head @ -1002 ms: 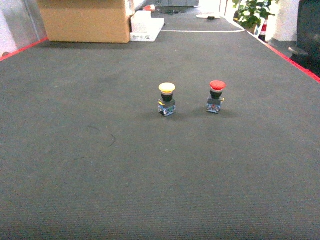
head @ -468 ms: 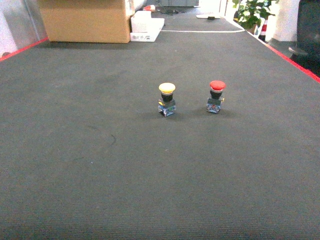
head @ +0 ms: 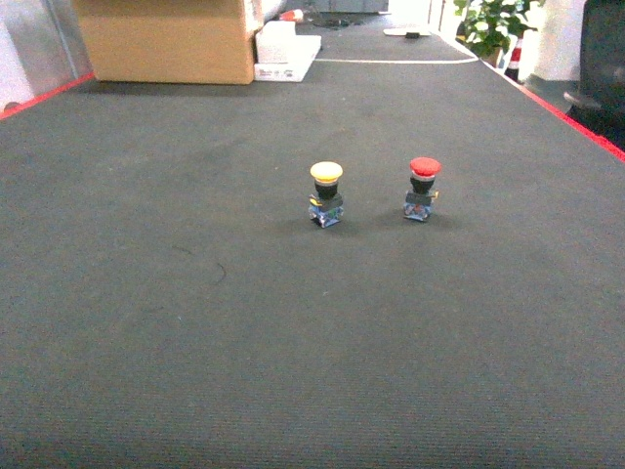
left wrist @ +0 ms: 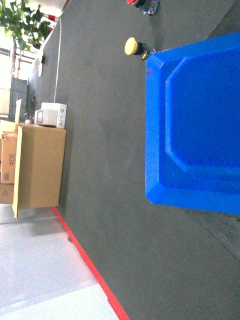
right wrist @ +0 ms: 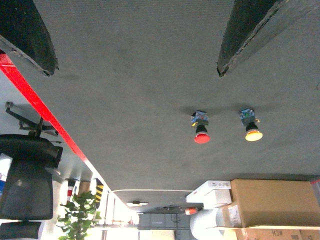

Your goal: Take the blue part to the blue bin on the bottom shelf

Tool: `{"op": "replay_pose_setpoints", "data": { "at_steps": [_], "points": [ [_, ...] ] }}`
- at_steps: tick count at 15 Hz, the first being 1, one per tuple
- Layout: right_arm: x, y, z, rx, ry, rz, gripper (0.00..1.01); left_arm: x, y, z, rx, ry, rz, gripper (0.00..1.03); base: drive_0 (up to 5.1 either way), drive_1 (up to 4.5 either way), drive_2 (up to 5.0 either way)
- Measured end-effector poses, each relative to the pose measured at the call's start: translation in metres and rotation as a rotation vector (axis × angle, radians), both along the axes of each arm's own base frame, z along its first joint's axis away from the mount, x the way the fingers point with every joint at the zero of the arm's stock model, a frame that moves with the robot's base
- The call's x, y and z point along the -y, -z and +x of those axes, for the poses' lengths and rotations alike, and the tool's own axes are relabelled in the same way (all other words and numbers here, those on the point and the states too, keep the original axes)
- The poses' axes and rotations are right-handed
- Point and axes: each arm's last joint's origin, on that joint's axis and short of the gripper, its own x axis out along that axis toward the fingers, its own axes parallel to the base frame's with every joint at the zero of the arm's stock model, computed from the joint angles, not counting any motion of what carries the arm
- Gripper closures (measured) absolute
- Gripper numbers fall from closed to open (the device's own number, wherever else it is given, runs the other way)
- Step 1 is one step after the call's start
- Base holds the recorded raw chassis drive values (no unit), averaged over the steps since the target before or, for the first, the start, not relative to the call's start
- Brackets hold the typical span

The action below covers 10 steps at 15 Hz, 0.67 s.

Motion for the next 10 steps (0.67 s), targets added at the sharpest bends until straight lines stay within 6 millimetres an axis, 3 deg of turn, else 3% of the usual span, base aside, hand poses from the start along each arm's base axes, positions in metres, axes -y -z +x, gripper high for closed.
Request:
{"op": "replay_pose_setpoints", "data": {
  "at_steps": [3,10],
  "points": [
    [0.0,0.0,0.0,0.0,0.0,0.0,0.03,0.0,0.0,0.0,0.0,0.0,0.0,0.59,0.0,0.0,0.0],
    [0.0,-0.0005,0.0,0.005,0.0,0.0,0.03,0.0,-0.0002,0.0,0.002,-0.001,-0.001,0.59,0.0,-4.19,4.3]
  ]
}}
